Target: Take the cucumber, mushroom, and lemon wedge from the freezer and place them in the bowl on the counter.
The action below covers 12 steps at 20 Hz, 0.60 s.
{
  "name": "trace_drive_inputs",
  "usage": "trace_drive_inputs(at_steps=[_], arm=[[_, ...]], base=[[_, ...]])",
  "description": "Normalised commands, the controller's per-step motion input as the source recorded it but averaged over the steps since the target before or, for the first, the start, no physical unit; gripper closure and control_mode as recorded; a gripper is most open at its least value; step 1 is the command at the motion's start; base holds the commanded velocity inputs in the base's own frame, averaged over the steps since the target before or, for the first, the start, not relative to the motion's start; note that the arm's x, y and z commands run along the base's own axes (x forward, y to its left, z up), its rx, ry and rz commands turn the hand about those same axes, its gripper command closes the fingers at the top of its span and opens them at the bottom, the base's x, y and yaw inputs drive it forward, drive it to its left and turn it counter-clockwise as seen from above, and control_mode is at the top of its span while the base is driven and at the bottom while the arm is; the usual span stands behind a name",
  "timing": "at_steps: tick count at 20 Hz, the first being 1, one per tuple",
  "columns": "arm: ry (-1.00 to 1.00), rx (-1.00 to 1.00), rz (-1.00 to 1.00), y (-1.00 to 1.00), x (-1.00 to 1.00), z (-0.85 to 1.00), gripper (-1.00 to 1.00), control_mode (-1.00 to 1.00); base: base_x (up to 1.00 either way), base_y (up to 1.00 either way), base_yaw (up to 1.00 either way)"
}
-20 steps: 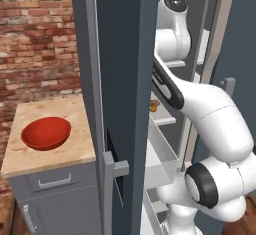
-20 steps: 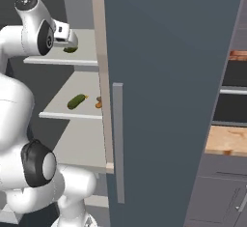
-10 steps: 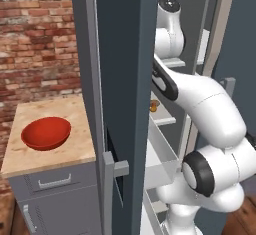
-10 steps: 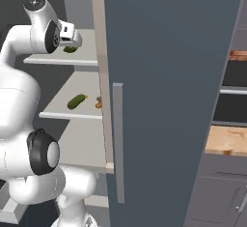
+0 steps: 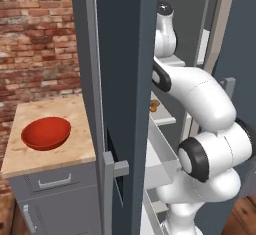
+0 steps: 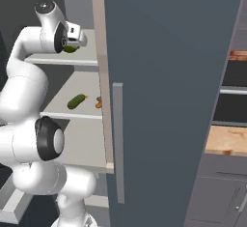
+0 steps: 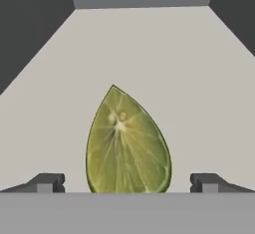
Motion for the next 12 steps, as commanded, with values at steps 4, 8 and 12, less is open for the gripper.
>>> trace_drive_inputs(at_steps=[4, 8, 12], arm=[[0.00, 0.00, 0.00, 0.00, 0.32, -0.08, -1.00, -1.00], [0.01, 0.00, 0.00, 0.00, 0.18, -0.09, -1.00, -1.00], [0.00, 0.00, 0.00, 0.00, 0.13, -0.18, 1.00, -1.00]], base=[[0.00, 0.00, 0.00], [0.00, 0.00, 0.00], [0.00, 0.00, 0.00]])
